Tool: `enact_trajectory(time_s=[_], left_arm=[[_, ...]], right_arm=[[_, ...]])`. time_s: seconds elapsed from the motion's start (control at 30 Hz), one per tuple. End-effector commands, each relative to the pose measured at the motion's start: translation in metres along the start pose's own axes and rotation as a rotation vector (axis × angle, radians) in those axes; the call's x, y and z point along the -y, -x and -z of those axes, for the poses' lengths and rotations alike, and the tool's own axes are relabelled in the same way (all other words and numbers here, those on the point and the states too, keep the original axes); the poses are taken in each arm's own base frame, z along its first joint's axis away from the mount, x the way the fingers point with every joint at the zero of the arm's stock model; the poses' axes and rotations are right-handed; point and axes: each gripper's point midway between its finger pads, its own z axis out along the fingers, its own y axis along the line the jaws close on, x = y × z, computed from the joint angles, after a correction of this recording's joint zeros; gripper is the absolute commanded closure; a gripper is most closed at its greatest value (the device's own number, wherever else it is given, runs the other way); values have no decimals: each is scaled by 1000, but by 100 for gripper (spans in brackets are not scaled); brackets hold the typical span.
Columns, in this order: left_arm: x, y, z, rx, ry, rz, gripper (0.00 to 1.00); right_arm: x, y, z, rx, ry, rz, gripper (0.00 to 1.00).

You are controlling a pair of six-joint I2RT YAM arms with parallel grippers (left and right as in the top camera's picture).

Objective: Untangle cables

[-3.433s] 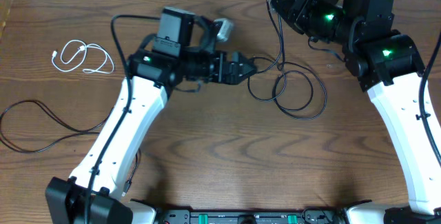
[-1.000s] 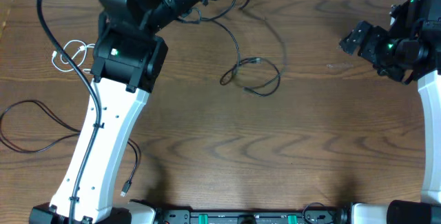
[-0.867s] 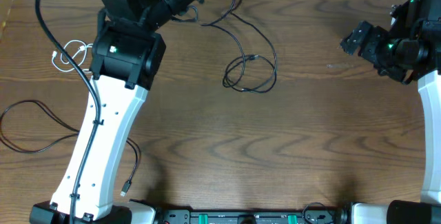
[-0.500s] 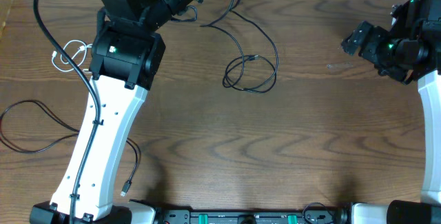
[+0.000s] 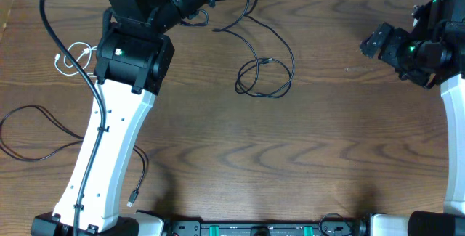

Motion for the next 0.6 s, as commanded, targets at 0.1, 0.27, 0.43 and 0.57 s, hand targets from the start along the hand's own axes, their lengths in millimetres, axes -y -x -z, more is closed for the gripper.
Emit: enact_trajectory(time_s=[0.1, 0.27, 0.43, 0.57], left_arm=[[8, 2, 4, -1, -21, -13, 93], [8, 1, 4, -5, -20, -11, 93], [7, 1, 4, -5, -19, -11, 93], [5, -1, 4, -12, -11, -3, 93]], right_arm=[[3, 1, 0, 1, -9, 13, 1], [3, 1, 0, 1, -10, 13, 1], [3, 1, 0, 1, -9, 13, 1], [3, 1, 0, 1, -9, 13, 1]])
